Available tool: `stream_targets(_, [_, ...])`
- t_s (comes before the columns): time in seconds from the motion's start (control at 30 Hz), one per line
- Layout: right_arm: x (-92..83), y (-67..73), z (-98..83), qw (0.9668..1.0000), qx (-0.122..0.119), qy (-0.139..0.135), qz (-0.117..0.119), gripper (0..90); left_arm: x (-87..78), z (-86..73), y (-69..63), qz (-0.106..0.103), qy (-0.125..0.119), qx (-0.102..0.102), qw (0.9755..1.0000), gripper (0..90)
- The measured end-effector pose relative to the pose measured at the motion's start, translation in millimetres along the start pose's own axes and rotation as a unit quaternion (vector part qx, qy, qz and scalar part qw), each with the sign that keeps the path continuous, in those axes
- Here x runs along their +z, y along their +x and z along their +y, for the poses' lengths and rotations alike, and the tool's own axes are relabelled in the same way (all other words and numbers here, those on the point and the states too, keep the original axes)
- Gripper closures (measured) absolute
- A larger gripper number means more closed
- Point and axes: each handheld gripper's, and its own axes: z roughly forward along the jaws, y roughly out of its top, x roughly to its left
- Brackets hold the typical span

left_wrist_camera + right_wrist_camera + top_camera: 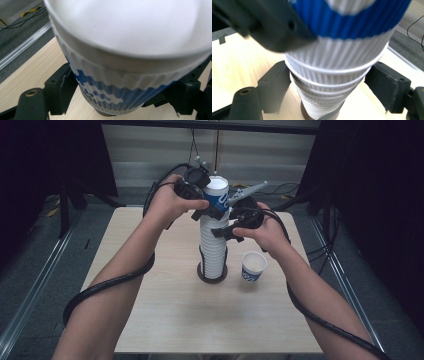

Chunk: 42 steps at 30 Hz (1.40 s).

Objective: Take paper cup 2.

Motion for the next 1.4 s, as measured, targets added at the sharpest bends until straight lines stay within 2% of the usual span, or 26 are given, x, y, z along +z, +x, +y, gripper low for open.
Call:
stream_targets(0.2, [-0.5, 2.3, 0.0, 1.0000, 0.002, 0.002, -0.005, 19.7, -0.8, -2.3, -0.1, -0.004, -0.008, 0.002, 1.0000, 20.5])
stream_targets(0.73, [-2.2, 2.5, -1.1, 1.0000, 0.005, 0.002, -0.005, 21.8, -2.7, 0.6, 1.8, -0.003, -0.001, -0.007, 1.0000, 20.4])
stream_targets(0.9, [-2.3, 2.1, -2.9, 1.0000, 0.007, -0.005, -0.003, 22.0, -8.2, 3.6, 2.6, -0.003, -0.006, -0.010, 0.9999, 20.8])
stream_targets(1.17, [-2.8, 2.6, -3.9, 1.0000, 0.008, -0.001, -0.005, 22.0, -13.7, 7.5, 2.8, -0.004, -0.007, -0.009, 0.9999, 21.0])
stream_targets(1.4, [0.3, 3.3, -9.6, 0.9999, 0.007, 0.009, -0.001, 17.8, -22.0, 13.5, 0.5, 0.005, -0.012, -0.009, 0.9999, 20.8])
